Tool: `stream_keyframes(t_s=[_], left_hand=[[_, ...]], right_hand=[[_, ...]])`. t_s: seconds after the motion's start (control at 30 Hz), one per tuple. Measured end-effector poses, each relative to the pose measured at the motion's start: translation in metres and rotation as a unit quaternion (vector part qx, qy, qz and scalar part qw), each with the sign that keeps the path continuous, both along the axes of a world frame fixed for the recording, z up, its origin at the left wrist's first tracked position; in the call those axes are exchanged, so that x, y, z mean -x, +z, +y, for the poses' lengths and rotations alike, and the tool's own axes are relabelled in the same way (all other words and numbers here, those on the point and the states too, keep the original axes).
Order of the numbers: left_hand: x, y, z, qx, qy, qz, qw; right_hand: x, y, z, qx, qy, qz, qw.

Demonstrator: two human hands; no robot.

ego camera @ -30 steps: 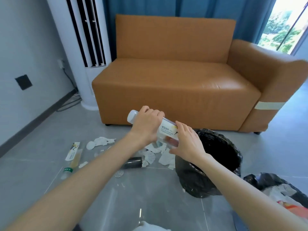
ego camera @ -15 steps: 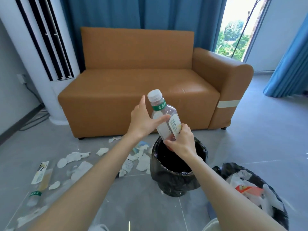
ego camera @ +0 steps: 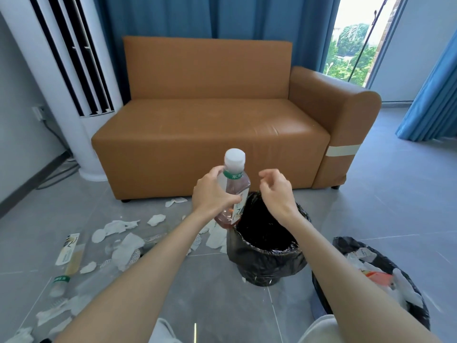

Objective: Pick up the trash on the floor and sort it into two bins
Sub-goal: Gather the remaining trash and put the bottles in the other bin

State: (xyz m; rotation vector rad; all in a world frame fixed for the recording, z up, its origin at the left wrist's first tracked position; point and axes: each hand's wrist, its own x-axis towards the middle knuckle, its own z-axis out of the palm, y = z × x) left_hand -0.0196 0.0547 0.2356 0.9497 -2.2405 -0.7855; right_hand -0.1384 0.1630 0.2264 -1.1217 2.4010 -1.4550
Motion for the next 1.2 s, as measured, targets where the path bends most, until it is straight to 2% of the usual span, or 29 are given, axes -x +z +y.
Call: stream_keyframes(t_s=[0.07, 0.2, 0.33, 0.53, 0.8, 0.93, 1.03, 1.2], left_hand=[[-0.003, 0.001, -0.001, 0.046, 0.009, -0.016, 0.999], [-0.012, 0.005, -0.003, 0.079, 0.010, -0.023, 0.997], [-0.013, 0.007, -0.003, 0.087, -0.022, -0.039, 0.995], [-0.009, 0.001, -0.003, 0.018, -0.054, -0.098, 0.994], [-0.016, -0.023, -0.003, 0.118, -0.097, -0.222, 0.963], [-0.012, -0.029, 0.004, 0.156, -0.138, -0.257, 0.944], [-0.013, -0.034, 0.006, 0.168, -0.158, -0.299, 0.926], [-0.021, -0.043, -0.003, 0.156, -0.149, -0.325, 0.921]], right_hand=[[-0.013, 0.021, -0.004, 0.066, 0.050, -0.069, 0.994], [-0.029, 0.032, -0.009, 0.055, 0.107, -0.040, 0.992], [-0.033, 0.028, -0.017, 0.072, 0.066, 0.011, 0.995], [-0.021, 0.016, -0.023, 0.089, 0.019, -0.009, 0.996], [0.016, -0.048, -0.025, -0.079, -0.032, -0.038, 0.996], [0.029, -0.076, -0.035, -0.119, -0.093, -0.105, 0.983], [0.034, -0.089, -0.043, -0.166, -0.098, -0.131, 0.972], [0.035, -0.112, -0.051, -0.248, -0.095, -0.147, 0.953]])
